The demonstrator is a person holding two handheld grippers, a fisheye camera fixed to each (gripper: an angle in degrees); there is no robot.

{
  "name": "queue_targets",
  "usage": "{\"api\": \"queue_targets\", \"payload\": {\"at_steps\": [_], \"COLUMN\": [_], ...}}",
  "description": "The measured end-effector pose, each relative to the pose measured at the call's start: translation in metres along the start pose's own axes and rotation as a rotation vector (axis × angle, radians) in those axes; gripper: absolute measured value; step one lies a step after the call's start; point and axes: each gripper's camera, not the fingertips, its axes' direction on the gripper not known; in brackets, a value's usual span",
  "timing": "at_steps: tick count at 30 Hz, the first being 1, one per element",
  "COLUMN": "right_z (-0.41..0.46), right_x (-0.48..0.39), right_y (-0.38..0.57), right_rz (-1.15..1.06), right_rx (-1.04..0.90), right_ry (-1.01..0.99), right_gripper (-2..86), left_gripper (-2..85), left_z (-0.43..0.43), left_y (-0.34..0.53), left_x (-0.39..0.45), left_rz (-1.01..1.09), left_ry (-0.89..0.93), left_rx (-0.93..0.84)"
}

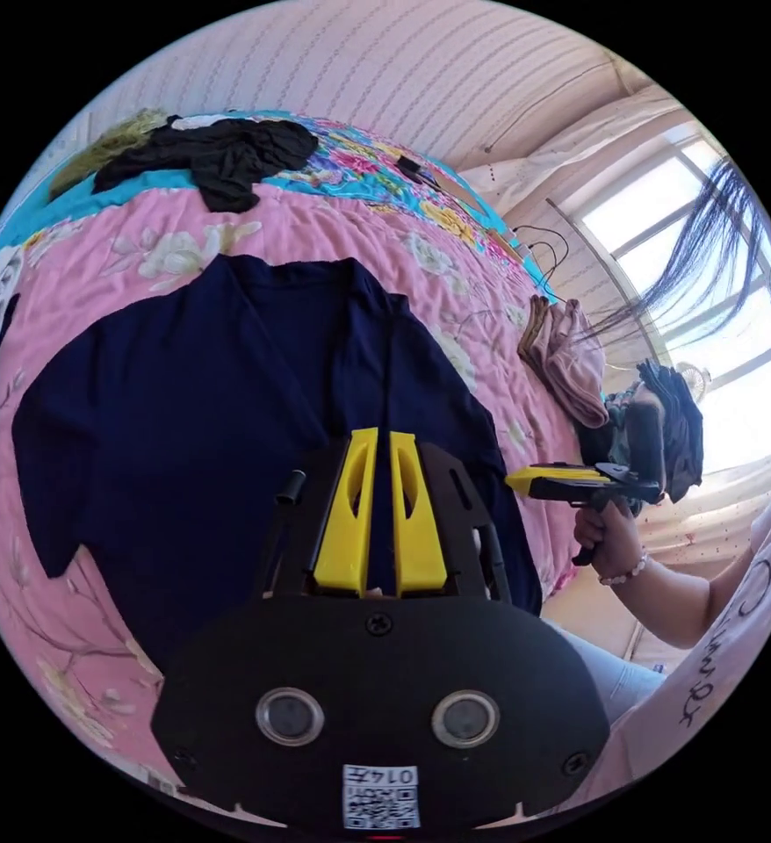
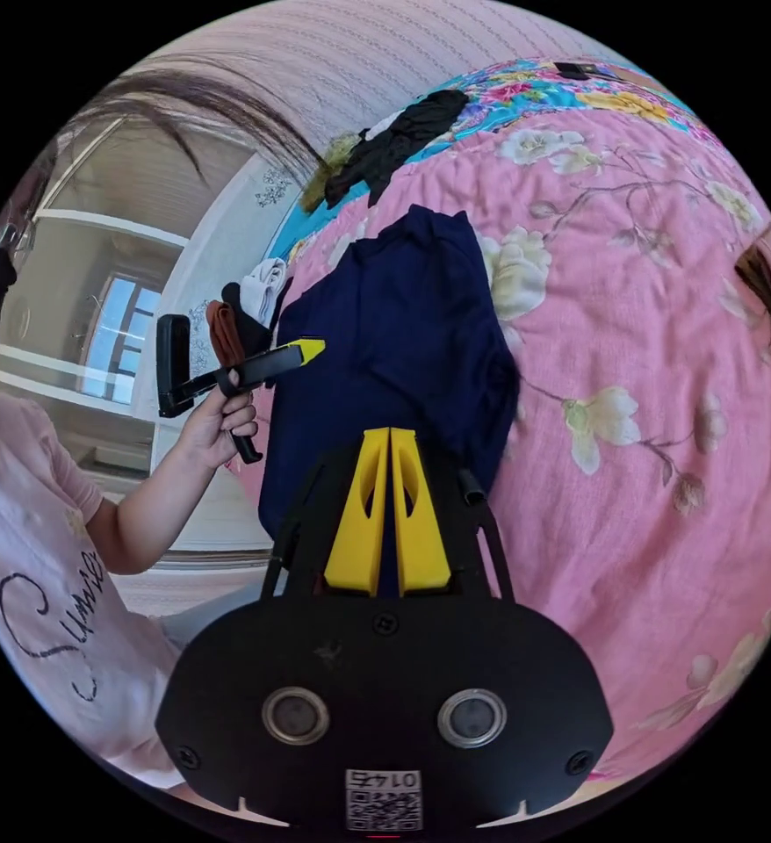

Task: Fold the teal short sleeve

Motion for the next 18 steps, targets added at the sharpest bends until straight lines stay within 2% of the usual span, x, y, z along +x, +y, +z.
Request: {"api": "queue_targets", "payload": {"at_steps": [3, 7, 9, 13, 16, 18], "right_z": [0.016, 0.059, 0.088, 0.151, 0.208, 0.236], "right_x": [-0.022, -0.077, -0.108, -0.182, -0.220, -0.237], "right_y": [-0.033, -0.094, -0.119, -0.167, -0.199, -0.212], "right_rz": [-0.085, -0.283, -0.376, -0.499, -0.471, -0.464], "right_rx": [-0.045, -0.143, -0.196, -0.189, -0.203, -0.223], "right_ry": [-0.038, -0.130, -0.132, -0.180, -0.079, -0.123], "right_gripper": [-0.1, -0.1, 0.1, 1.6, 7.8, 8.9], "left_gripper": [1.7, -0.2, 0.2, 4.6, 6.4, 6.4], "left_z": [-0.040, -0.110, -0.136, -0.168, -0.172, -0.165], "left_y": [0.030, 0.080, 0.103, 0.140, 0.144, 0.142], "left_x": [-0.044, -0.115, -0.143, -0.186, -0.208, -0.216], "left_rz": [-0.136, -0.371, -0.477, -0.585, -0.626, -0.616], "left_ry": [-0.043, -0.273, -0.320, -0.282, -0.192, -0.195], "left_rx": [0.078, 0.173, 0.227, 0.423, 0.447, 0.408]}}
